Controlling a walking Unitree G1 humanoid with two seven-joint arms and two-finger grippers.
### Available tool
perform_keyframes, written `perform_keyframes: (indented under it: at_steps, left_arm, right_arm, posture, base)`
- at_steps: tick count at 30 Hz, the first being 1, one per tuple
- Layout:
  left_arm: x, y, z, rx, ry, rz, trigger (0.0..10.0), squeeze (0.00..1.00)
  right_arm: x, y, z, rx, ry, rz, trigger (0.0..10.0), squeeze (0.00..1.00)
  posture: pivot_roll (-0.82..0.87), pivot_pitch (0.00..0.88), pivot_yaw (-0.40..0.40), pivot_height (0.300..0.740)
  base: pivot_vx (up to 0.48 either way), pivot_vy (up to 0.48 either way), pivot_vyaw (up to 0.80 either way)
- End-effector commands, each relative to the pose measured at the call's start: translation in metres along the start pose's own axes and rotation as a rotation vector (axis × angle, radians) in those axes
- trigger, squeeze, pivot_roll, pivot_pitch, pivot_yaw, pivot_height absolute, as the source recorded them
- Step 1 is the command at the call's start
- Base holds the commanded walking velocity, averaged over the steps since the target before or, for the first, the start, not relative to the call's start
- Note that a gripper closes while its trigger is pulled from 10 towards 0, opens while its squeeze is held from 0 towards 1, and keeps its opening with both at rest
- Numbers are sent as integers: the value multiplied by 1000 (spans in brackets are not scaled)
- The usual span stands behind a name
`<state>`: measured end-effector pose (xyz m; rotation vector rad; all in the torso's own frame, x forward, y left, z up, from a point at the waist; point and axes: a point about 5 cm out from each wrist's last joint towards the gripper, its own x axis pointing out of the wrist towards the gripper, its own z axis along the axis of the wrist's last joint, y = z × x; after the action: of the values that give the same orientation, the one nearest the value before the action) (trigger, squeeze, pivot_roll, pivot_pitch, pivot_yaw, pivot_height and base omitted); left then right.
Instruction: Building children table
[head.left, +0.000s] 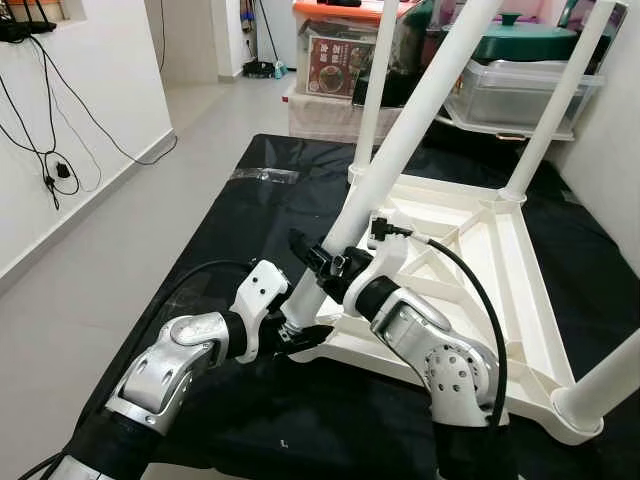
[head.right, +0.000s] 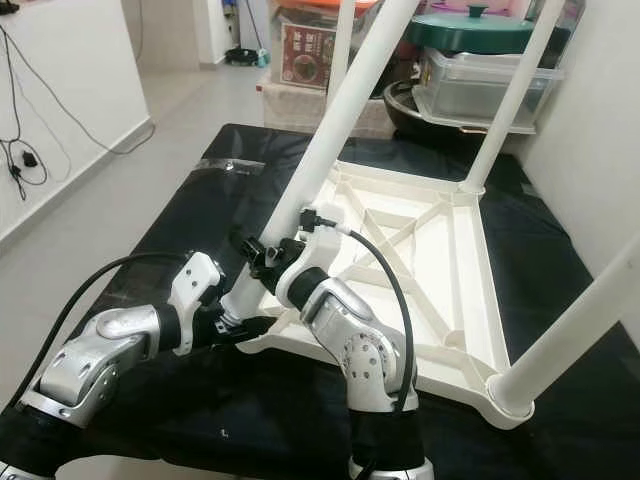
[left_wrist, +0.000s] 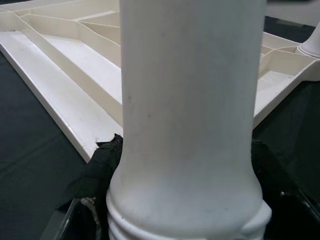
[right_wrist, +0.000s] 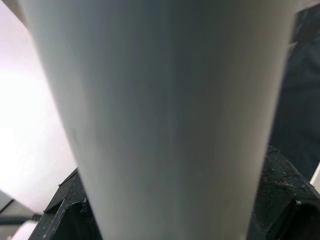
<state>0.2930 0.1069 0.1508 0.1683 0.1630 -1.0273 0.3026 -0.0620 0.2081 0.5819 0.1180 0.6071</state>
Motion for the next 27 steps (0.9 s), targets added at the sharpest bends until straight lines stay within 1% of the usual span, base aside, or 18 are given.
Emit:
perform_keyframes:
  at_steps: [1, 7, 8, 9, 10, 15, 17, 24, 25, 26, 27]
  left_arm:
    - [2, -7, -2, 24, 4, -47, 10000, 0]
    - [0, -7, -7, 25, 17, -49, 10000, 0]
    - [0, -7, -8, 24, 19, -48, 10000, 0]
    - [0, -7, -8, 24, 20, -48, 10000, 0]
    - [-1, -7, -9, 24, 22, -48, 10000, 0]
    - [-3, -6, -12, 29, 33, -44, 10000, 0]
    - [-4, -4, -12, 49, 39, -40, 10000, 0]
    - [-4, -1, -12, 73, 39, -25, 10000, 0]
    - [-3, -1, -12, 74, 37, -21, 10000, 1000]
    - [-3, -1, -12, 74, 37, -21, 10000, 1000]
    - [-3, 1, -9, 55, 5, -8, 10000, 1000]
  right_arm:
    - [4, 4, 4, -18, -14, 11, 10000, 0]
    - [3, 4, 11, -68, -19, 40, 10000, 0]
    - [2, 5, 10, -71, -15, 50, 1961, 0]
    - [1, 5, 8, -70, -11, 56, 1804, 0]
    - [1, 7, 7, -65, -13, 65, 0, 0]
    - [0, 10, 4, -69, -11, 93, 0, 0]
    - [-1, 10, 3, -72, -7, 93, 0, 0]
    - [-2, 9, 2, -71, -6, 89, 0, 0]
    - [-2, 9, 2, -70, -8, 88, 0, 0]
    - [-2, 9, 2, -70, -8, 88, 0, 0]
    - [-3, 8, 2, -74, -14, 83, 0, 0]
  posture:
    - [90, 0, -67, 740]
    - [90, 0, -71, 740]
    - [92, 0, -73, 740]
    - [93, 0, -72, 740]
    - [93, 0, -72, 740]
    - [94, 0, -72, 740]
    - [94, 0, -72, 740]
    - [91, 0, -68, 740]
    - [90, 0, -68, 740]
    - [90, 0, -68, 740]
    - [89, 0, -68, 740]
  base:
    - [0, 0, 0]
    - [0, 0, 0]
    - [0, 0, 0]
    - [0, 0, 0]
    - [0, 0, 0]
    - [0, 0, 0]
    - [0, 0, 0]
    - [0, 0, 0]
    - [0, 0, 0]
    - [0, 0, 0]
    - [0, 0, 0]
